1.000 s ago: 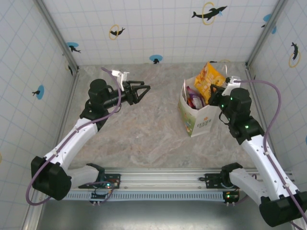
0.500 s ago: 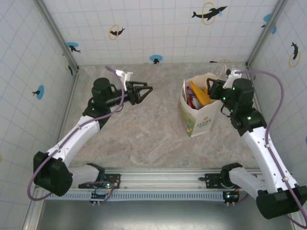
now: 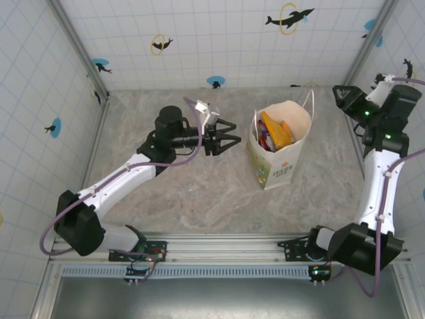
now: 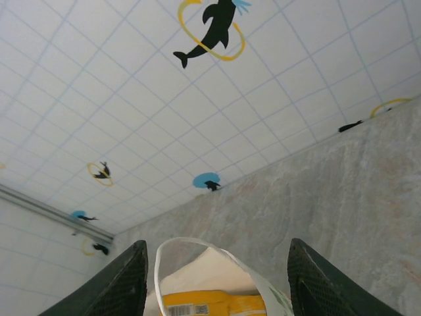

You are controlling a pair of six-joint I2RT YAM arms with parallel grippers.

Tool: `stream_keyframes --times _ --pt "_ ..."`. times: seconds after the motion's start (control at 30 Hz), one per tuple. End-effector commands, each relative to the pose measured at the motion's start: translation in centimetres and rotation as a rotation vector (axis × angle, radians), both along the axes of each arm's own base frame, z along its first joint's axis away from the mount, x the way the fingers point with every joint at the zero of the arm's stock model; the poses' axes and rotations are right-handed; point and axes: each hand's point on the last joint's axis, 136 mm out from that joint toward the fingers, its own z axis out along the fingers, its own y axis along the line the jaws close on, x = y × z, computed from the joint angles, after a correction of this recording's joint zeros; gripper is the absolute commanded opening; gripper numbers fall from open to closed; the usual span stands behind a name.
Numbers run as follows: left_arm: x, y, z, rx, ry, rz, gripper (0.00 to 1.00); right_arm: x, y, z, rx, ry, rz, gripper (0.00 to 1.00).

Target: Place the snacks into the paper bag

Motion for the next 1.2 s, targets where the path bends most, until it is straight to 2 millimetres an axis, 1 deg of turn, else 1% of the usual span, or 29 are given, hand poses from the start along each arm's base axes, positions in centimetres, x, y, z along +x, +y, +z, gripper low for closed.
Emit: stream_keyframes --times 0.0,0.13,0.27,0.37,0.5,0.7,0.9,1.03,1.17 --pt "-0.6 -1.7 1.0 -0.023 -0.092 -0.068 0.63 -1.0 2.2 2.2 0.139 -0.082 0.175 0.58" --pt "-0.4 -3.4 1.1 -0.048 -0.088 -0.086 0.63 -0.8 3.2 2.2 0.222 -0.123 0.252 0.57" --pt "-0.2 -4.8 1.3 -0.061 -0.077 -0.105 0.63 0.0 4.6 1.1 0.218 -0.091 0.298 0.57" --pt "-0.1 -5.6 1.5 -0.074 -0.074 -0.115 0.62 0.5 5.3 0.4 0.224 -0.073 0.317 0.57" --pt "0.4 -6.4 2.0 -0.097 -0.059 -0.113 0.6 0.5 6.7 -0.6 0.231 -0.049 0.356 0.57" --pt "0.9 -6.8 2.7 -0.115 -0.061 -0.104 0.57 1.0 7.3 -2.4 0.233 -0.013 0.36 0.57" --pt "1.3 -6.9 2.8 -0.119 -0.054 -0.084 0.52 1.0 8.5 -3.3 0.234 0.004 0.392 0.57" --pt "1.7 -7.0 3.0 -0.122 -0.052 -0.071 0.47 1.1 8.9 -3.6 0.239 0.008 0.406 0.55" --pt "1.8 -7.2 3.5 -0.139 -0.017 -0.074 0.4 1.2 9.0 -3.4 0.246 0.001 0.409 0.49"
